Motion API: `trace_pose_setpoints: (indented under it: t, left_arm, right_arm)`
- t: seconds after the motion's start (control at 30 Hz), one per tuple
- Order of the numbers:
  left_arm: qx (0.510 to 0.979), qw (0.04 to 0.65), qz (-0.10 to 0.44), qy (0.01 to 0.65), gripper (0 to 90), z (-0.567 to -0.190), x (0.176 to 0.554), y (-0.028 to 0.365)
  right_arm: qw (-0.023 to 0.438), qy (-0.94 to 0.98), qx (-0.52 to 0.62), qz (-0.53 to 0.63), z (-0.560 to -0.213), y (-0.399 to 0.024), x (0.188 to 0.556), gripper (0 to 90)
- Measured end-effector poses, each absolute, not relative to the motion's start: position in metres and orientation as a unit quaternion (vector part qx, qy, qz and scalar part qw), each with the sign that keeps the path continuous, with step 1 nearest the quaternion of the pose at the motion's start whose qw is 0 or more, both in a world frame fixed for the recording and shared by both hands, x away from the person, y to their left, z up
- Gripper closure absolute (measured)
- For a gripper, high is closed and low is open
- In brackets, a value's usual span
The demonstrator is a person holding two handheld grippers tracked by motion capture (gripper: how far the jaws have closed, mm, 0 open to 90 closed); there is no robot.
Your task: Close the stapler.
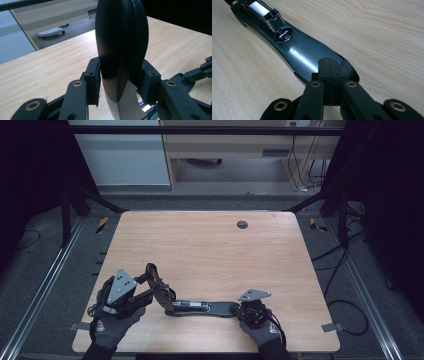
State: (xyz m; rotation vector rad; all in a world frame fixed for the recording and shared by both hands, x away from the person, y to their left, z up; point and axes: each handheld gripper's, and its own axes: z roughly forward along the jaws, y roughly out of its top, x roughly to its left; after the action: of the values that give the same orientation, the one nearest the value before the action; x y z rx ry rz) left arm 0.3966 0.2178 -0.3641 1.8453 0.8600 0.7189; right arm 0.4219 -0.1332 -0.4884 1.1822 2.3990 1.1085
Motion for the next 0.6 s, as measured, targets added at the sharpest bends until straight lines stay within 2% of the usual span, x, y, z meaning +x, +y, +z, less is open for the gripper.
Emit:
trace_pose_setpoints:
  t: [0.6]
  left_arm:
    - [0.760, 0.469, 0.299, 0.336, 58.4, -0.364, 0.397, 0.205]
  right_arm:
    - [0.122, 0.823, 0.406, 0.378, -0.488, -0.133, 0.422, 90.0]
